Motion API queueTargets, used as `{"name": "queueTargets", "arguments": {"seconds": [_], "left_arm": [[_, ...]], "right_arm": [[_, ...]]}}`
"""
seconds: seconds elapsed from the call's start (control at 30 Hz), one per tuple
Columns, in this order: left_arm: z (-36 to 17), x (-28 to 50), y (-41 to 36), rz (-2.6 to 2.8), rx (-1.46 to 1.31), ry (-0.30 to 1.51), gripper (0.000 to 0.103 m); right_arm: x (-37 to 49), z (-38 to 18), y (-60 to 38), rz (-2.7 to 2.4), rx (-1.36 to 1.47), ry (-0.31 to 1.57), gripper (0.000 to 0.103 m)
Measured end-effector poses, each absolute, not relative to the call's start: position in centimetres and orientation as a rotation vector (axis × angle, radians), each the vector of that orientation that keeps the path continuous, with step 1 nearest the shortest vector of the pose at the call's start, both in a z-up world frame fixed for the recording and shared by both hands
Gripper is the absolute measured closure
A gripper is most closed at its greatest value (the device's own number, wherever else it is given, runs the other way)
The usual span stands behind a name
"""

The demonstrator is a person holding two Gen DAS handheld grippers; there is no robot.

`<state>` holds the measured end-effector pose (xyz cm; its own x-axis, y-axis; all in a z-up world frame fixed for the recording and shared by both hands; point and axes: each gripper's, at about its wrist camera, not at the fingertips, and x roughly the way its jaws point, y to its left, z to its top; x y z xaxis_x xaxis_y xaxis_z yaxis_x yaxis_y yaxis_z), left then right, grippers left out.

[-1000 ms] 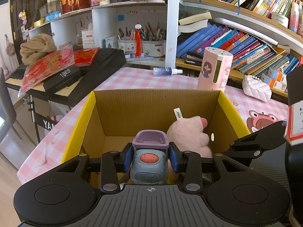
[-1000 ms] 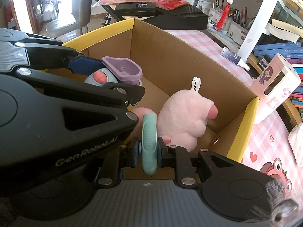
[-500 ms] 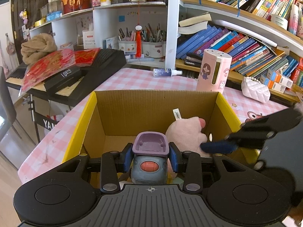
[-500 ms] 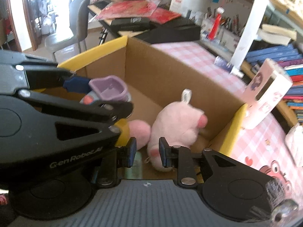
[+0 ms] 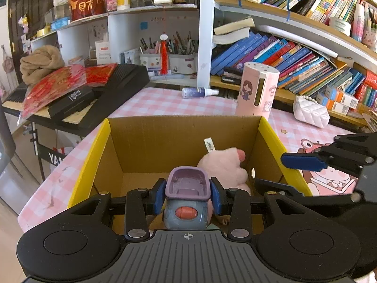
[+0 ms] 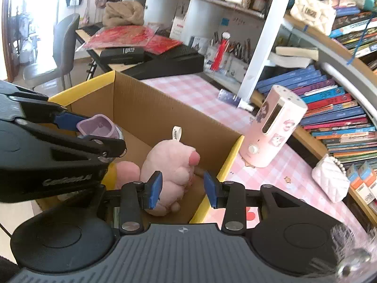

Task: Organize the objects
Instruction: 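Lower the toy car and roller into the box beside the pink pig, then open both tools to release the toy car and roller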

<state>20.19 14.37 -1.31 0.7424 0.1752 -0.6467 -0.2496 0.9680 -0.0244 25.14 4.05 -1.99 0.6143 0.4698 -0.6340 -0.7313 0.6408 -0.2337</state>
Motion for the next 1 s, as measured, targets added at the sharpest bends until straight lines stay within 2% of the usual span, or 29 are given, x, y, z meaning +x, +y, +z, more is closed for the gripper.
{"name": "queueTargets", "arguments": {"seconds": [0.53, 0.9, 1.0], "left_arm": [[-2.5, 20.0, 14.4, 0.227, -0.145, 0.736, 0.059], [-1.5, 17.6, 14.9, 0.215, -0.177, 0.705, 0.038], [-1.0, 16.7, 14.9, 0.205, -0.177, 0.683, 0.036]], "right_arm": [[22.5, -2.3, 3.7, 0.711, -0.525, 0.541, 0.061], [20.7, -2.0, 3.5, 0.658, -0.491, 0.548, 0.057], [20.2, -1.8, 3.5, 0.639, -0.47, 0.558, 0.054]]}}
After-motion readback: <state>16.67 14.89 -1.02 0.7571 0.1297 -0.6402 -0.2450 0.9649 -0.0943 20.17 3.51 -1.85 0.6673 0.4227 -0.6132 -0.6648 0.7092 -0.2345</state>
